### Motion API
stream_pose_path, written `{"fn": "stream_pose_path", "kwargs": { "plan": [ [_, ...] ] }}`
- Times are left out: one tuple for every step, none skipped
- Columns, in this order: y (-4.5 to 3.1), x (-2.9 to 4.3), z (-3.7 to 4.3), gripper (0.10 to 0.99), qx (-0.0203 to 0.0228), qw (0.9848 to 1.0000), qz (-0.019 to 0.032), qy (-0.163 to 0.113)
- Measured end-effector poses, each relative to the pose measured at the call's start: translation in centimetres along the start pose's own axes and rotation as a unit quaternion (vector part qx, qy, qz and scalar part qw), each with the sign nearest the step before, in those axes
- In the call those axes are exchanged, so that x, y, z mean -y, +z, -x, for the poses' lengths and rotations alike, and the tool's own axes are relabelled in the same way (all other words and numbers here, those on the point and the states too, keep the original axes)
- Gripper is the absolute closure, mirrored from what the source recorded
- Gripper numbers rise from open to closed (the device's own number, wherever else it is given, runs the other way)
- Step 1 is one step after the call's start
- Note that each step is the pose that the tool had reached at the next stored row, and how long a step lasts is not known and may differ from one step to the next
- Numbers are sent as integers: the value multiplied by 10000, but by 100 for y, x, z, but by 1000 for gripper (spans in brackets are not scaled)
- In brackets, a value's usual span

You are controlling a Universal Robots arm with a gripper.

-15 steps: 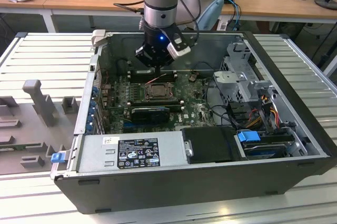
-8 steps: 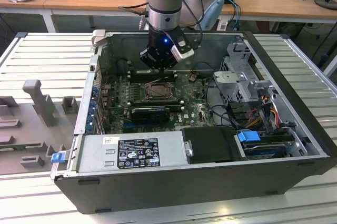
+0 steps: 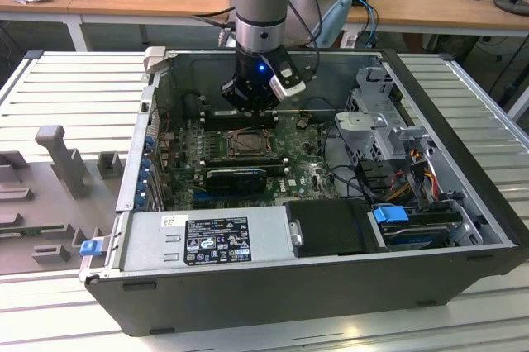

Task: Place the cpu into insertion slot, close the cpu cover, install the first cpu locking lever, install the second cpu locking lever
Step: 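Install the first cpu locking lever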

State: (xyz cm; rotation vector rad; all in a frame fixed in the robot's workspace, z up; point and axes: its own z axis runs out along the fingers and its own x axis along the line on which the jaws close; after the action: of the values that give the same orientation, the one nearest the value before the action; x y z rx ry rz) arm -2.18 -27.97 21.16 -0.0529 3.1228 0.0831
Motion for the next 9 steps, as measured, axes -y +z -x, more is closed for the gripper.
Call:
{"fn": "stream_pose_path", "kwargs": {
  "plan": [
    [13, 1, 1, 980, 3, 10000, -2, 0],
    [26, 2, 2, 980, 6, 10000, -4, -1],
    [34, 2, 3, 980, 8, 10000, -8, -2],
    [48, 3, 5, 980, 12, 10000, -27, -3],
    [58, 3, 5, 980, 12, 10000, -60, -3],
    [62, 3, 5, 980, 11, 10000, -97, -3],
    [70, 3, 5, 980, 12, 9999, -136, -4],
    [76, 4, 5, 980, 11, 9999, -150, -5],
    [79, 4, 5, 980, 10, 9999, -159, -5]
  ]
}}
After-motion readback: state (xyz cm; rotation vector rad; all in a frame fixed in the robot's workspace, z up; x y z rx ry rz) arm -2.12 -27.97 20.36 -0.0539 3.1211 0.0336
